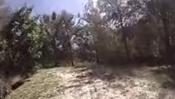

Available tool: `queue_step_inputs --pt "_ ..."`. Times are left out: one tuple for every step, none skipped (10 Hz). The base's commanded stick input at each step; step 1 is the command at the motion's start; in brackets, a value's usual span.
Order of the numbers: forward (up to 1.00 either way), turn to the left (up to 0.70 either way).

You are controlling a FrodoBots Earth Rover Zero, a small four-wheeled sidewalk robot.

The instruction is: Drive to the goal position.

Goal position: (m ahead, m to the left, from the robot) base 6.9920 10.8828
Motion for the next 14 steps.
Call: queue_step_inputs --pt "0.7 0.0" --pt "0.7 0.0" --pt "0.7 0.0" --pt "0.7 0.0" --pt "0.7 0.0" --pt "0.7 0.0" --pt "0.7 0.0" --pt "0.7 0.0" --pt "0.7 0.0" --pt "0.7 0.0" --pt "0.7 0.0" --pt "0.7 0.0" --pt "0.7 0.05" --pt "0.7 0.24"
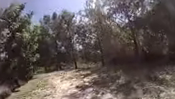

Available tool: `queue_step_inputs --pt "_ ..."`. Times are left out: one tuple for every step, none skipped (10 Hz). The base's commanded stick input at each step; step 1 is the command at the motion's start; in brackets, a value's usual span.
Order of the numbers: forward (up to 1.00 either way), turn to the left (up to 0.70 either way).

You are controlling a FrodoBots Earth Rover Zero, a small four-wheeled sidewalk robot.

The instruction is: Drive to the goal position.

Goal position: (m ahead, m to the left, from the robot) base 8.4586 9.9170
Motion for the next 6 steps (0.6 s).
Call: queue_step_inputs --pt "0.7 0.35" --pt "0.7 0.18" --pt "0.7 0.0" --pt "0.7 0.0" --pt "0.7 0.0" --pt "0.7 0.0"
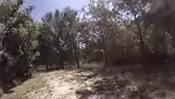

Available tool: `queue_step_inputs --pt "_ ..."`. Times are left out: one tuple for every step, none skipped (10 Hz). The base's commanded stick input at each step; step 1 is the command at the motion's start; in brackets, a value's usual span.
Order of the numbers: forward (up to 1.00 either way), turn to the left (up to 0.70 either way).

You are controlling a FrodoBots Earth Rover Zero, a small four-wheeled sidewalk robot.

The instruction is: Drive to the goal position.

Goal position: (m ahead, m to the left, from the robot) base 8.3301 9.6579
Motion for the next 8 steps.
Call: queue_step_inputs --pt "0.7 0.0" --pt "0.7 0.0" --pt "0.7 0.0" --pt "0.7 0.0" --pt "0.7 0.0" --pt "0.7 0.0" --pt "0.7 0.0" --pt "0.7 0.0"
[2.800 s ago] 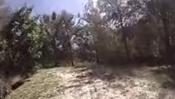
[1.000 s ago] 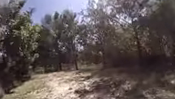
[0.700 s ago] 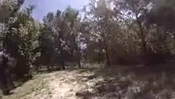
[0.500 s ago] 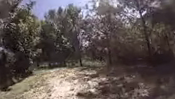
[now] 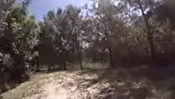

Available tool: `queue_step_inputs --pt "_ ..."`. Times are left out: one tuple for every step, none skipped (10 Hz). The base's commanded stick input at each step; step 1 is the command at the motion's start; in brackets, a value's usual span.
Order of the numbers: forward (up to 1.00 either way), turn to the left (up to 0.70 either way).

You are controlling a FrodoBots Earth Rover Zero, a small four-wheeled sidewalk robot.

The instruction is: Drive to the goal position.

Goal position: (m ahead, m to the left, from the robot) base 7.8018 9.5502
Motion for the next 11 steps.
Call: queue_step_inputs --pt "0.7 0.03" --pt "0.7 0.13" --pt "0.7 0.3" --pt "0.7 0.35" --pt "0.7 0.35" --pt "0.7 0.35" --pt "0.7 0.35" --pt "0.7 0.19" --pt "0.7 0.02" --pt "0.7 0.0" --pt "0.7 0.0"
